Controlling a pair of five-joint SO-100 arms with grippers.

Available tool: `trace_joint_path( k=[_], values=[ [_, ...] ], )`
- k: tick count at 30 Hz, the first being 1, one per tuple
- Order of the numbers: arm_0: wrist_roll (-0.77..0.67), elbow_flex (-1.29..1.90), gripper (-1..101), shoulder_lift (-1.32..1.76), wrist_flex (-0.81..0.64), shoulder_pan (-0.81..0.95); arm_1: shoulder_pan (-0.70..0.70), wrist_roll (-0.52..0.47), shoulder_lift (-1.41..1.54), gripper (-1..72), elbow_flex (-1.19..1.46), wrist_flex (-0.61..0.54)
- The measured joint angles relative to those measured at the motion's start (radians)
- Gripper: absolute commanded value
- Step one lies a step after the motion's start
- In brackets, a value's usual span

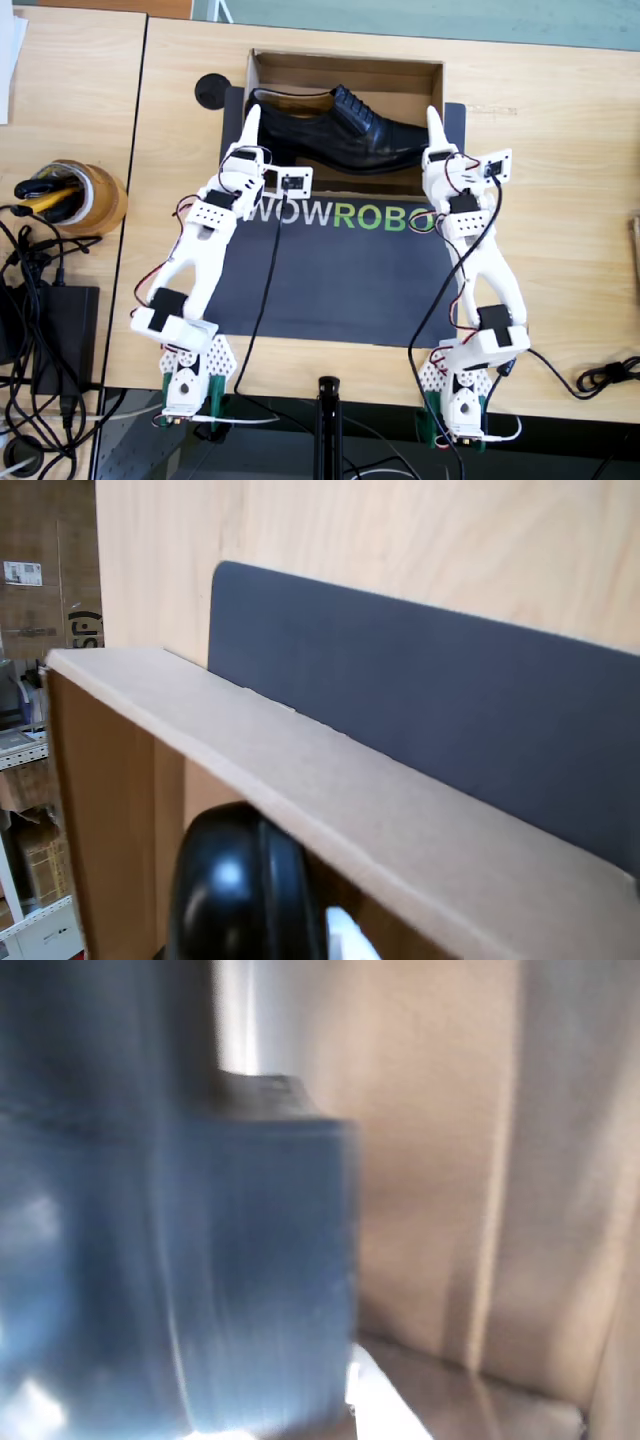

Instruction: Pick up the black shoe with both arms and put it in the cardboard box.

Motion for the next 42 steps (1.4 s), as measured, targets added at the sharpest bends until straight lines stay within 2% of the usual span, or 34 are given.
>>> trace_joint_path(
  k=[7,11,12,13,16,20,22,25,34,42],
  values=[
    [-0.015,-0.003,67,0.143,0.098,0.029,-0.021,0.000,0.087,59.3,-0.034,0.100],
    [-0.028,-0.003,67,0.224,0.150,0.020,-0.037,0.009,0.137,50.5,-0.063,0.156],
    [-0.032,-0.003,67,0.242,0.167,0.018,-0.040,0.009,0.153,44.6,-0.064,0.172],
    [-0.032,-0.003,63,0.261,0.186,0.018,-0.041,0.009,0.172,40.0,-0.064,0.187],
    [-0.025,-0.003,40,0.336,0.227,0.026,-0.043,0.009,0.225,26.0,-0.074,0.225],
    [0.003,-0.002,28,0.446,0.278,0.032,-0.057,0.011,0.299,9.5,-0.098,0.298],
    [0.009,-0.002,14,0.495,0.310,0.032,-0.052,0.011,0.334,0.9,-0.098,0.327],
    [0.034,-0.002,0,0.572,0.360,0.011,-0.026,0.011,0.403,-0.1,-0.098,0.364],
    [0.043,0.028,0,0.828,0.563,-0.032,0.012,0.023,0.663,-0.1,-0.025,0.457],
    [0.060,0.206,0,1.161,0.632,-0.101,0.135,0.041,1.034,-0.1,0.167,0.463]
  ],
)
